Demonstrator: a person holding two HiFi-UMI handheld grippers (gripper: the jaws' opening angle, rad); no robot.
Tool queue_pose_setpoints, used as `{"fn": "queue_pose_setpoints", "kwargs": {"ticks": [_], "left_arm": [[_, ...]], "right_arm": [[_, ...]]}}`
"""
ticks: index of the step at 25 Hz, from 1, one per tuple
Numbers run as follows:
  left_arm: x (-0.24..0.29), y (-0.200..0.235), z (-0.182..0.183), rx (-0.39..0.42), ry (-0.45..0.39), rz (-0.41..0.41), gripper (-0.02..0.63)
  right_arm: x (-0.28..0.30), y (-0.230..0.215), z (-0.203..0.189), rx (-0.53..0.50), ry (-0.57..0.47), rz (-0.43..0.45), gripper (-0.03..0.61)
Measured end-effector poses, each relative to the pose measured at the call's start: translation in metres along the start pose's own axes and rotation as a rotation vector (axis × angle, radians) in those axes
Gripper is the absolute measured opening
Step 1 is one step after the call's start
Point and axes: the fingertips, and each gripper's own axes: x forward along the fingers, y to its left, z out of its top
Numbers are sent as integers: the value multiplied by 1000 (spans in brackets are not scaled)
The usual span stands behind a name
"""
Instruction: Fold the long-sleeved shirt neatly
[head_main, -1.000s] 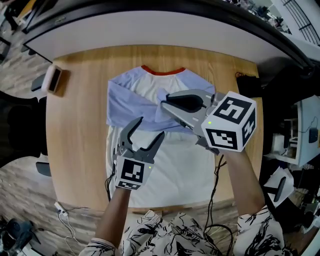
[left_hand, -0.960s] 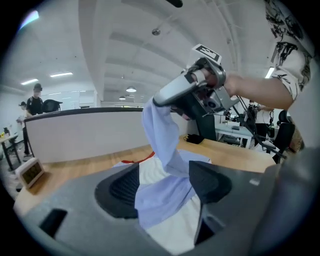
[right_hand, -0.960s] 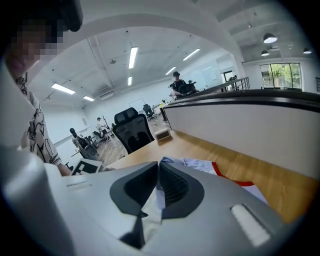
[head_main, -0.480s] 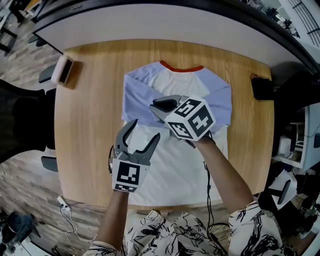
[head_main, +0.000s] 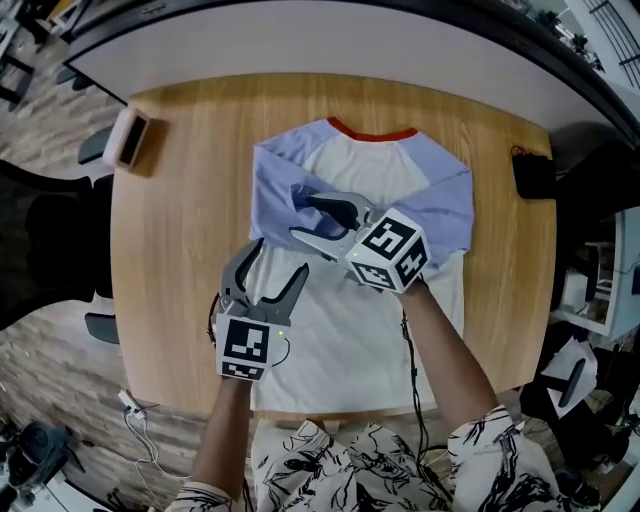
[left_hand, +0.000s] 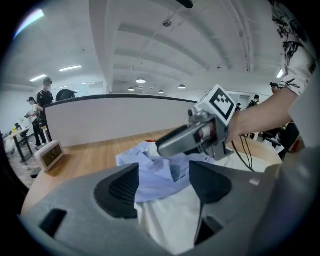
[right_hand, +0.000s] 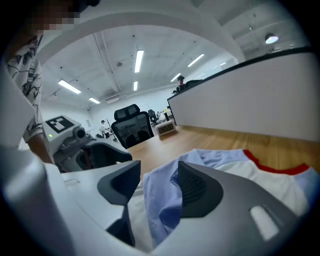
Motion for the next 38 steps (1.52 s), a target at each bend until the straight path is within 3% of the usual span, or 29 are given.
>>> {"fn": "queue_pose_setpoints", "kwargs": {"ticks": [3, 7, 11, 12, 14, 15, 17, 19, 21, 22, 23, 26, 33, 36, 38], "left_arm": [[18, -6, -8, 7, 46, -26, 322], [54, -17, -16, 20, 114, -17, 304], [96, -17, -32, 11, 236, 33, 264], [103, -12, -38, 18, 274, 74, 241], [109, 2, -47, 31, 319, 170, 115], [106, 8, -48, 14, 315, 199, 36], [88, 12, -43, -115, 265, 198, 26], [65, 13, -43, -315, 207, 173, 25], [50, 14, -52, -469, 171, 173, 26], [48, 15, -58, -515, 163, 174, 29], [48, 15, -63, -547, 161, 172, 29], [53, 16, -72, -593, 165, 154, 34], [57, 17, -72, -567, 160, 129, 32], [58, 15, -73, -580, 165, 127, 31], [57, 15, -74, -592, 161, 125, 29]], "right_arm": [[-31, -20, 7, -51, 6, -16, 232], [-46, -55, -31, -216, 229, -104, 175], [-33, -69, -59, -280, 381, -94, 173], [-30, -71, -61, -281, 401, -90, 172], [-28, -76, -65, -290, 432, -91, 115], [-27, -76, -65, -304, 440, -89, 70], [-26, -67, -65, -352, 444, -58, 26], [-23, -51, -68, -395, 443, 3, 25], [-21, -41, -69, -401, 425, 44, 100], [-18, -41, -65, -380, 399, 46, 142], [-15, -45, -58, -342, 363, 37, 143], [4, -62, -39, -247, 302, -8, 117], [72, -57, -37, -336, 459, 64, 135], [77, -58, -37, -373, 503, 100, 18], [78, -59, -22, -411, 486, 101, 17]]}}
